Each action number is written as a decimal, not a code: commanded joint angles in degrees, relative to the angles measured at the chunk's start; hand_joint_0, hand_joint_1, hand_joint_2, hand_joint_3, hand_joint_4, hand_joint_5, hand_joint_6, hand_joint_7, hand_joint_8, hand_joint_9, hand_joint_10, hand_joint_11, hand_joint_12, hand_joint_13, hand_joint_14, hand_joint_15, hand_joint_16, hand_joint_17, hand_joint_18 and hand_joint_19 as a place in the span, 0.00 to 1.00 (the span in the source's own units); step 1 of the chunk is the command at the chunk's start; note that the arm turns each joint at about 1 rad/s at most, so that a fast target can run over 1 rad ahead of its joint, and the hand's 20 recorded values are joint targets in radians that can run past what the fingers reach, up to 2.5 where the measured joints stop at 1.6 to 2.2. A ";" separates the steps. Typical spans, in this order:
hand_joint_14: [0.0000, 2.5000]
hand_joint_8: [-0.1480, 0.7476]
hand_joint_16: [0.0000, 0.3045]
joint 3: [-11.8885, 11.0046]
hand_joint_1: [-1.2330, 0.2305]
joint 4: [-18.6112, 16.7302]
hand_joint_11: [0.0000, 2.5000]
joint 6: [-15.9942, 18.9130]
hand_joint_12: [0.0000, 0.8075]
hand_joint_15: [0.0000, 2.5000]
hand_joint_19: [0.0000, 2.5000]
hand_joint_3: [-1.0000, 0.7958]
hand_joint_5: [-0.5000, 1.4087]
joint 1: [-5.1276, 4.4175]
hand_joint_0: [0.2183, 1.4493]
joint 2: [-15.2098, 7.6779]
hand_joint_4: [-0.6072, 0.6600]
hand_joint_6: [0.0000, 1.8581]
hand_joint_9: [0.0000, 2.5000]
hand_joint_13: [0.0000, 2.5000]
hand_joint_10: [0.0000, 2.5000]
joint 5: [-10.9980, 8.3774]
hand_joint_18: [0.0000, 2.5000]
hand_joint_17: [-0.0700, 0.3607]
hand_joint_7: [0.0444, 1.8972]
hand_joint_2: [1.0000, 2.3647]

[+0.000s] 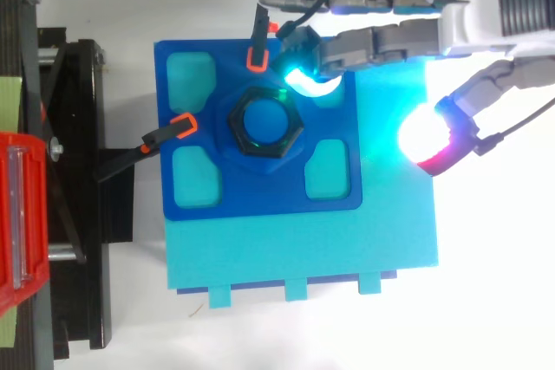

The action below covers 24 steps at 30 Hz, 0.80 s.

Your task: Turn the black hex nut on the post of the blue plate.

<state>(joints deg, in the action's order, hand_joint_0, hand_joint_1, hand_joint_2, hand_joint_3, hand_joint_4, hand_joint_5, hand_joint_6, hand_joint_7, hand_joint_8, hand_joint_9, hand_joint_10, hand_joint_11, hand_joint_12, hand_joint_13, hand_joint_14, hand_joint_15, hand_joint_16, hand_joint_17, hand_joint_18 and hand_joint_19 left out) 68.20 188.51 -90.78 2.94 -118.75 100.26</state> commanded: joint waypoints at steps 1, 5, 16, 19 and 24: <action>0.00 0.31 0.13 0.00 0.37 0.01 0.00 -0.01 0.37 0.01 0.05 0.28 0.11 -0.13 0.20 0.62 0.56 0.27 0.00 0.04 0.00 -0.07 0.06 0.38 0.40 0.00; 0.00 0.31 0.13 -0.35 0.34 -0.07 0.00 0.51 0.37 0.01 0.05 0.28 0.11 -0.13 0.20 0.62 0.55 0.27 0.00 0.03 0.00 0.11 0.04 0.38 0.39 0.00; 0.00 0.27 0.13 -0.79 0.32 -10.53 0.00 6.84 0.36 0.00 0.04 0.28 0.10 -0.92 0.20 -0.87 0.41 0.27 0.00 0.00 0.00 0.64 0.00 0.38 0.35 0.00; 0.00 0.24 0.12 -0.79 0.30 -12.20 0.00 6.67 0.33 0.00 0.04 0.28 0.10 -1.36 0.24 -1.58 0.37 0.27 0.00 0.00 0.00 0.64 0.00 0.36 0.34 0.00; 0.00 0.23 0.11 -0.79 0.27 -12.99 0.00 6.31 0.31 0.00 0.03 0.28 0.10 -2.15 0.31 -1.93 0.36 0.27 0.00 0.00 0.00 0.37 0.00 0.34 0.34 0.00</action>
<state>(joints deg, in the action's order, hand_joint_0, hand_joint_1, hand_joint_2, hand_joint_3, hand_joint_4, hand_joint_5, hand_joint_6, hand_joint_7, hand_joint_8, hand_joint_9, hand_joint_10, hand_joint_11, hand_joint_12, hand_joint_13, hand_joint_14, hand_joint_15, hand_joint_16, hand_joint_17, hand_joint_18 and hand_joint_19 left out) 67.41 176.12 -84.29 1.31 -120.32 100.77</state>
